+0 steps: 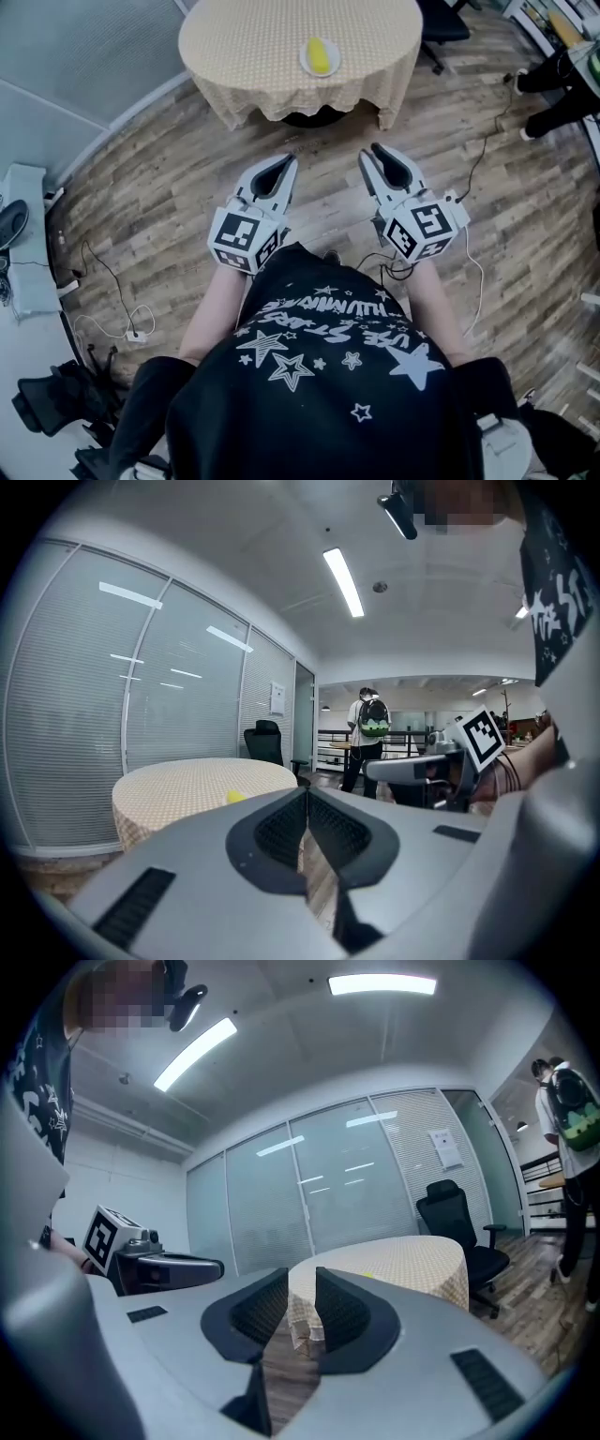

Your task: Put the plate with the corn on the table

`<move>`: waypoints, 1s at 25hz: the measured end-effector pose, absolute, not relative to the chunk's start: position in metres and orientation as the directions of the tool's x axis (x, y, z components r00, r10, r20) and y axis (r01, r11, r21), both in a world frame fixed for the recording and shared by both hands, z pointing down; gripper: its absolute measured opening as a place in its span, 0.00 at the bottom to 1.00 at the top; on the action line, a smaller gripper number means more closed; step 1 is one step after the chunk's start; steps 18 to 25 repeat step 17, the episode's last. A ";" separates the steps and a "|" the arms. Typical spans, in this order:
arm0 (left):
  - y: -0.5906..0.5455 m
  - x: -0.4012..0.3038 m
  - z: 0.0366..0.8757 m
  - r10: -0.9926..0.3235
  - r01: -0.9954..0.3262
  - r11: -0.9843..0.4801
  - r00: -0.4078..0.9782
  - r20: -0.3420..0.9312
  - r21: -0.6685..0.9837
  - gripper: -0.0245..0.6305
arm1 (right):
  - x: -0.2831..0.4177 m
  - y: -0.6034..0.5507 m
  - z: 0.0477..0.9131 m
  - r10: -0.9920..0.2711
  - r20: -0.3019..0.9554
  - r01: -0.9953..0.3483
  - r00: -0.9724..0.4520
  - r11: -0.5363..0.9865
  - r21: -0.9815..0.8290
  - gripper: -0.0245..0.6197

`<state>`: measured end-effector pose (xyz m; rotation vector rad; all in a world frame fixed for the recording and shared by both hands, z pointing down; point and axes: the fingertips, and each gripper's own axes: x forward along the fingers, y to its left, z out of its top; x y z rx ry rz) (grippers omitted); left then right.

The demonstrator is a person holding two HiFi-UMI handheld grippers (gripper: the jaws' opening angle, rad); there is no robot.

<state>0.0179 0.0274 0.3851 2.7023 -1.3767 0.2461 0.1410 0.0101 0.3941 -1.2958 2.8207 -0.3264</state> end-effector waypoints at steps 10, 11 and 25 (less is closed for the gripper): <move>0.041 -0.027 0.370 -0.827 -0.838 -0.545 0.541 0.156 0.017 0.06 | 0.099 0.023 0.389 -0.739 0.093 -0.743 -0.668 0.653 -0.150 0.18; 0.044 -0.036 0.369 -0.830 -0.842 -0.540 0.536 0.155 0.018 0.06 | 0.091 0.026 0.388 -0.736 0.095 -0.740 -0.671 0.656 -0.146 0.18; 0.057 -0.075 0.374 -0.844 -0.857 -0.515 0.513 0.157 0.028 0.06 | 0.051 0.038 0.391 -0.719 0.102 -0.726 -0.688 0.674 -0.137 0.18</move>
